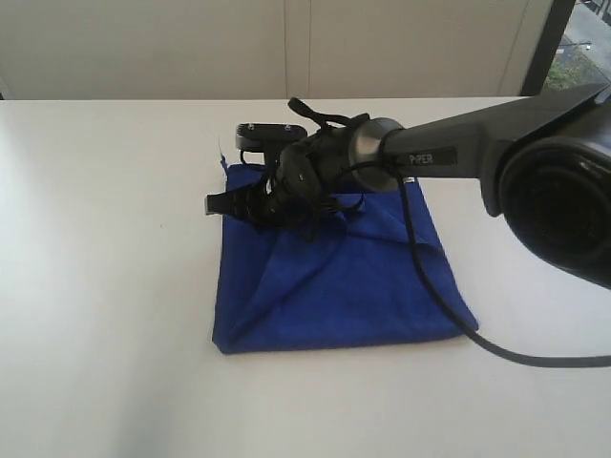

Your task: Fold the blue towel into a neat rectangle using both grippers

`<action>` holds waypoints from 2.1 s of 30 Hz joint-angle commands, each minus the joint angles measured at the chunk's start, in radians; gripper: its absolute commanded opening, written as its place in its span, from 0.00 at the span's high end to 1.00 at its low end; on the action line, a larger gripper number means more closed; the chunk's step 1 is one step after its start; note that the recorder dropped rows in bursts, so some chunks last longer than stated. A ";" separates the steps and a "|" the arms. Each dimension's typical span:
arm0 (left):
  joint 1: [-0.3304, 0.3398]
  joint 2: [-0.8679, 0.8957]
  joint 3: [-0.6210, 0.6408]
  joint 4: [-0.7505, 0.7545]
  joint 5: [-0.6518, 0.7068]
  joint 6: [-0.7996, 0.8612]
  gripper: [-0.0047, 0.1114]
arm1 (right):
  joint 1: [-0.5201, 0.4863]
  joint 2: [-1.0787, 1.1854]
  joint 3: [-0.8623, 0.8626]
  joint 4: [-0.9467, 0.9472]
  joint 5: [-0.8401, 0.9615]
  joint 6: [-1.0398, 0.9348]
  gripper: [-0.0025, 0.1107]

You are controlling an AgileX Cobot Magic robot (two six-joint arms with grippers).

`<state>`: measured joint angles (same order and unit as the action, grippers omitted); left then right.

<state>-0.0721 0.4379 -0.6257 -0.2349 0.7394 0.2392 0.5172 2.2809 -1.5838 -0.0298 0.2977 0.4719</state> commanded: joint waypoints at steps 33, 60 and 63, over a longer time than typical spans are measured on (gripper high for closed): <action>0.000 -0.007 0.007 -0.003 0.009 -0.008 0.96 | -0.215 -0.499 0.512 -0.068 0.504 -0.372 0.98; 0.000 -0.007 0.007 -0.003 0.009 -0.008 0.96 | -0.217 -0.540 0.602 -0.230 0.563 -0.269 0.98; 0.000 -0.007 0.007 -0.003 0.009 -0.008 0.96 | -0.217 -0.669 0.595 -0.230 0.566 -0.267 0.98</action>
<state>-0.0721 0.4362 -0.6257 -0.2349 0.7394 0.2392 0.3085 1.6750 -0.9830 -0.2497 0.8564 0.1984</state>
